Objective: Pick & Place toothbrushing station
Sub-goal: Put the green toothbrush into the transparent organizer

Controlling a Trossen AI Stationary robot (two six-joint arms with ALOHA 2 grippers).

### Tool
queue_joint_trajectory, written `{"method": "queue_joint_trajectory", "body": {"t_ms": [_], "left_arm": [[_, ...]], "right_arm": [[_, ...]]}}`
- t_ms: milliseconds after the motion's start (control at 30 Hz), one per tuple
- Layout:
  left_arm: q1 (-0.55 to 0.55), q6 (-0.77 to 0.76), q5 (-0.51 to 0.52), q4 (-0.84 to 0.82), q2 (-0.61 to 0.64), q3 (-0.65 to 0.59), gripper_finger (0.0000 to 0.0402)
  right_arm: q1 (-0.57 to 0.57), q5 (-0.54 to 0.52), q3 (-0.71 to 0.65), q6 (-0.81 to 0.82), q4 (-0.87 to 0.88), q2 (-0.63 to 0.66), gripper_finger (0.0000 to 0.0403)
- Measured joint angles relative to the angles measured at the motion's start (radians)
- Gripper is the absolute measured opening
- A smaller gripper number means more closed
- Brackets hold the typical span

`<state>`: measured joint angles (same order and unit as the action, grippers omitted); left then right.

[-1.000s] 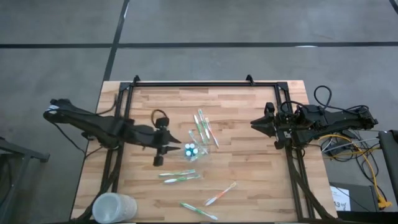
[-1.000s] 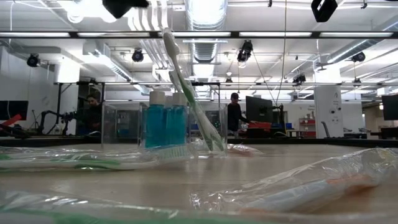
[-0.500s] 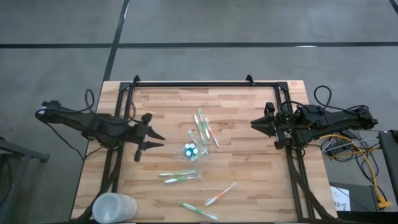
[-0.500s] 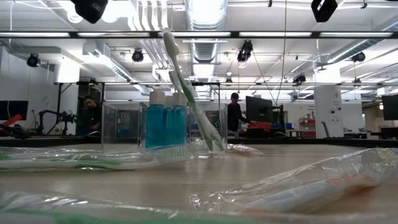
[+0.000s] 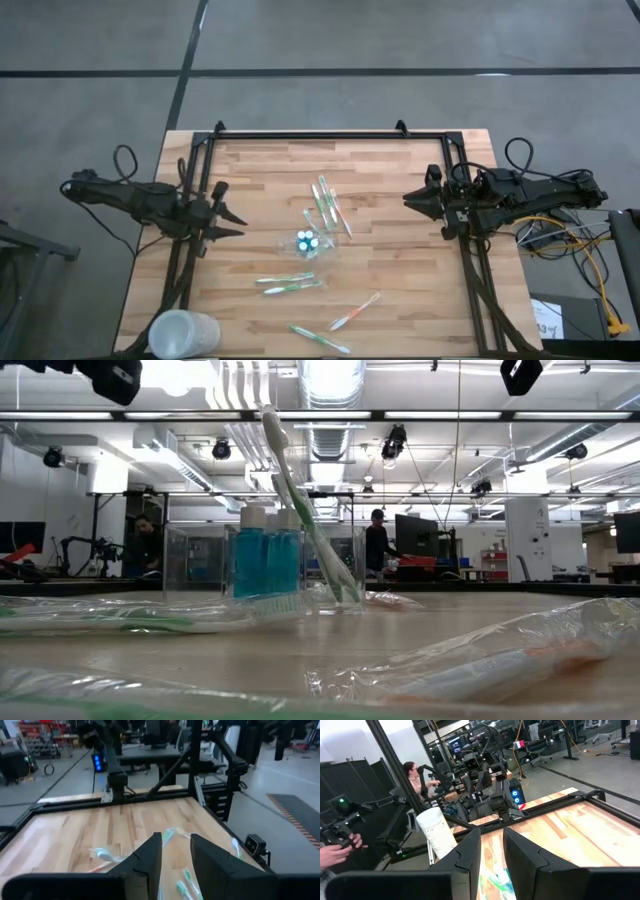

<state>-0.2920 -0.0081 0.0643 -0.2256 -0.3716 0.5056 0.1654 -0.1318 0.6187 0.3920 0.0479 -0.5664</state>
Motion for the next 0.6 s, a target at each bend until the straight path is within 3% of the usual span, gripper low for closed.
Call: {"method": "queue_joint_trajectory", "body": {"t_ms": [600], "left_arm": [[0.000, 0.036, -0.004, -0.024, 0.216, -0.119, 0.0108]], "right_arm": [[0.000, 0.000, 0.000, 0.000, 0.000, 0.000, 0.0079]]}}
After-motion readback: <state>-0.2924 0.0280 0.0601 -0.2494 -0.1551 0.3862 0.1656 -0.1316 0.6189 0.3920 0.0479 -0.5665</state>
